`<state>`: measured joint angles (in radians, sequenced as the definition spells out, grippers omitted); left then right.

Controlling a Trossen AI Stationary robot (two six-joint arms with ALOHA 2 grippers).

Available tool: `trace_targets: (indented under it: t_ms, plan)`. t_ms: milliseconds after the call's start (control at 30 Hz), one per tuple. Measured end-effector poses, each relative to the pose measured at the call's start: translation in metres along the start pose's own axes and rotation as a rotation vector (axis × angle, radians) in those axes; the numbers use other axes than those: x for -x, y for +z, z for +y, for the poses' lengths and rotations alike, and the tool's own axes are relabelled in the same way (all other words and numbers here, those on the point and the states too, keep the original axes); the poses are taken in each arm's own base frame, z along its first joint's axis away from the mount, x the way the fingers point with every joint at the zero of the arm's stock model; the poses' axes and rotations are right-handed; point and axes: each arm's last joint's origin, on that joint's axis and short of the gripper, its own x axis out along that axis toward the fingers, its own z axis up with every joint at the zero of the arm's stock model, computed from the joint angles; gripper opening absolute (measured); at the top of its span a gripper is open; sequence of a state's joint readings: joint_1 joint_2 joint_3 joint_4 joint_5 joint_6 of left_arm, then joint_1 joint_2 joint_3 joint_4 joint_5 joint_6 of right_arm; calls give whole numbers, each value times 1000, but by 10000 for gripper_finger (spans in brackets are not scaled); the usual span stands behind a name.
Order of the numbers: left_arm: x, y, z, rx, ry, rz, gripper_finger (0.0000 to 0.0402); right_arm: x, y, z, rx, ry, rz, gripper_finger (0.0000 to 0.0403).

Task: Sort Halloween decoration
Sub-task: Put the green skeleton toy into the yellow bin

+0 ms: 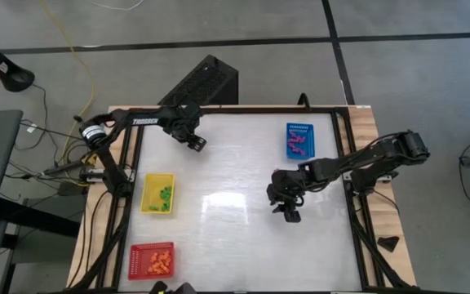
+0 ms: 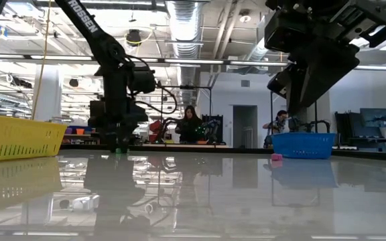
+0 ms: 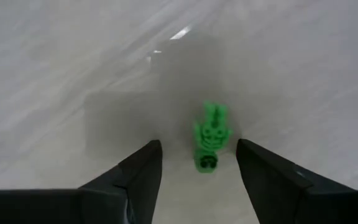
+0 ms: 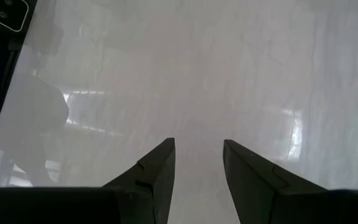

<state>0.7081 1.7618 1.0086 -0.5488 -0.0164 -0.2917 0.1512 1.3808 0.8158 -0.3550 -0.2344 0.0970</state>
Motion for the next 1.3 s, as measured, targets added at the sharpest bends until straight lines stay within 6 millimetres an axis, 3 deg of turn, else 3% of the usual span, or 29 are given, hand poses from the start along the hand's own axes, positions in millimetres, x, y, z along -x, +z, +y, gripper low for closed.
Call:
trace_targets:
  t_ms: [233, 533, 633, 767, 900, 1033, 1133, 1300]
  plan:
    - [-1, 0, -2, -69, 19, -15, 171, 0, 1, -1, 0, -2, -8, 166]
    - [3, 3, -4, -132, 10, -25, 24, 0, 1, -1, -1, -2, -8, 166]
    - [14, 6, -7, -141, -11, -55, 15, 0, 1, -1, -8, -2, -7, 166]
    - [49, 1, -13, -183, -141, -54, 22, 0, 1, -1, -18, -3, -6, 166]
    - [91, -27, -22, -233, -232, 1, 20, 0, 1, -1, -36, -3, -6, 166]
    - [121, -74, -34, -225, -227, 44, 20, 0, 1, -1, -35, -2, -9, 166]
    - [132, -108, -42, -213, -255, 31, 20, 0, 2, -1, -31, -4, -23, 166]
    - [131, -150, -46, -172, -275, -2, 25, 2, 2, -6, 6, -24, -21, 166]
